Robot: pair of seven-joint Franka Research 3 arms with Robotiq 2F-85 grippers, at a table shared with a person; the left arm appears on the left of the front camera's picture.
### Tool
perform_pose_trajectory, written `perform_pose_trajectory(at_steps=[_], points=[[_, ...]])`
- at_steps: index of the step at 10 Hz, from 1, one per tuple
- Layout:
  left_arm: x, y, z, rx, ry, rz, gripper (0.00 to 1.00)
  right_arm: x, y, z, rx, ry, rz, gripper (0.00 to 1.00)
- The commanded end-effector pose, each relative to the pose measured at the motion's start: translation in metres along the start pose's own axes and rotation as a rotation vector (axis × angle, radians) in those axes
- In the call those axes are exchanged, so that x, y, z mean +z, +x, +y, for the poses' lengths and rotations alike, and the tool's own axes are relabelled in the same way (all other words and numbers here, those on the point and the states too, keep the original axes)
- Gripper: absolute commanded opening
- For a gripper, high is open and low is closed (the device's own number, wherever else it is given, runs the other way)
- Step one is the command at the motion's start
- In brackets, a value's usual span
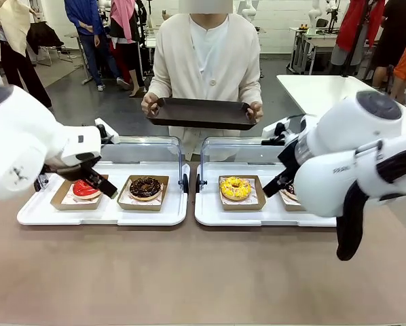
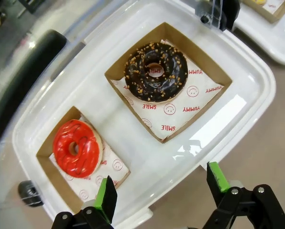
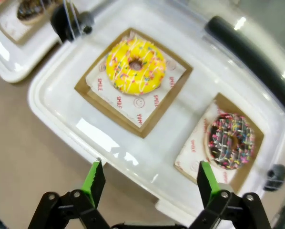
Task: Provide the desired donut to the person.
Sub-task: Pick up and lift the Paper togo box containing the Donut pointed at by the person.
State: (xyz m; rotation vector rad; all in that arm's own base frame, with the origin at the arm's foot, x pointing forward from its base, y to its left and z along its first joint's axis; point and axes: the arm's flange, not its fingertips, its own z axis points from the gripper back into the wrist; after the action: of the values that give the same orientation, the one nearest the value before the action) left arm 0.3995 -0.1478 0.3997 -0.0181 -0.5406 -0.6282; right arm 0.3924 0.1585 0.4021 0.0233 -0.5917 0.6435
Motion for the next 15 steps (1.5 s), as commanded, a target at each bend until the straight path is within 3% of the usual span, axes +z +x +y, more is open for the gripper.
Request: perform_pose_trajectory(at_steps=[1,4,6,7,8,13,14,15], points=[[0.079,0.016,0.010,-0.040,-0.067,0.011,1.00,0.079,0.002,-0.014,-0.021,0.028,0.036,1.00],[0.150,0.032,0.013,-0.080,-0.075,0.013,1.00,0.168,-0.001,-0.003,0.031,0.049,0.058,1.00],[0.175,0.026,0.009,-0.072,-0.039,-0.032,1.00,0.201,-0.010,0.003,0.033,0.025,0.025,1.00],[0.182,0.023,0.009,-0.082,-0.017,-0.073,1.00,0.205,-0.015,0.007,0.040,0.010,-0.006,1.00],[0.179,0.032,0.009,-0.068,-0.047,-0.015,1.00,0.202,-0.006,0.001,0.008,0.019,0.036,1.00],[0.179,0.031,0.008,-0.069,-0.043,-0.018,1.00,0.207,-0.007,0.002,0.010,0.016,0.036,1.00],[0.178,0.028,0.035,-0.165,-0.218,-0.044,1.00,0.207,-0.011,-0.027,0.046,0.236,0.005,1.00],[0.175,0.026,0.060,-0.216,-0.306,-0.092,1.00,0.210,-0.019,-0.063,0.129,0.459,-0.083,1.00]])
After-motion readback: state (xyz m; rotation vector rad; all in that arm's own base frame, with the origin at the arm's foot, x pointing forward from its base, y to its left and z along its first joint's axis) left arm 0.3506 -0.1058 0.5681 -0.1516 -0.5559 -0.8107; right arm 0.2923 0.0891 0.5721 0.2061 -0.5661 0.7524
